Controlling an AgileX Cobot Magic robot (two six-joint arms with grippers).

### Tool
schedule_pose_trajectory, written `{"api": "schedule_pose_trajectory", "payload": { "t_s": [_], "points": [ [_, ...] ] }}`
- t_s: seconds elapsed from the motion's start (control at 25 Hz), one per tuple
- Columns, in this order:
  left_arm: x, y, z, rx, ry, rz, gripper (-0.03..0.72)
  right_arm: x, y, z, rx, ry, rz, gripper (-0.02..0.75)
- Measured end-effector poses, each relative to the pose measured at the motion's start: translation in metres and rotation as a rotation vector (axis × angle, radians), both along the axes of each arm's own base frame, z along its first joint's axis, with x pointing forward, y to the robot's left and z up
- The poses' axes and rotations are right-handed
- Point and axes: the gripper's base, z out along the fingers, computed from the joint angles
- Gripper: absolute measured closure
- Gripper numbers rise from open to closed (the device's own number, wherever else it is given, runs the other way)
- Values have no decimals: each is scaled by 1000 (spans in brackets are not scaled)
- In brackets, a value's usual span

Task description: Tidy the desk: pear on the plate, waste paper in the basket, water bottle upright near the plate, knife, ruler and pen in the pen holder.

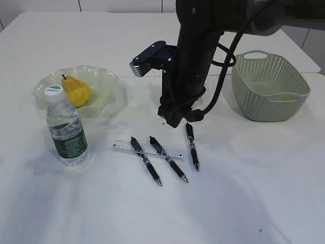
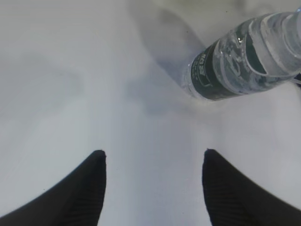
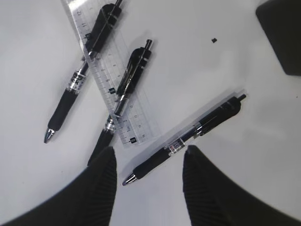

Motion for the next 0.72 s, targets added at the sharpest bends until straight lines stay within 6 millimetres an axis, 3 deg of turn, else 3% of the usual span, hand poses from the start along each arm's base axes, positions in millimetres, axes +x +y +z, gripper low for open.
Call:
{"api": "schedule_pose_trajectory", "payload": {
  "t_s": [0.72],
  "points": [
    [0, 2, 0, 30, -3, -10, 232, -7, 9, 0, 116, 95, -99, 391]
  ]
}}
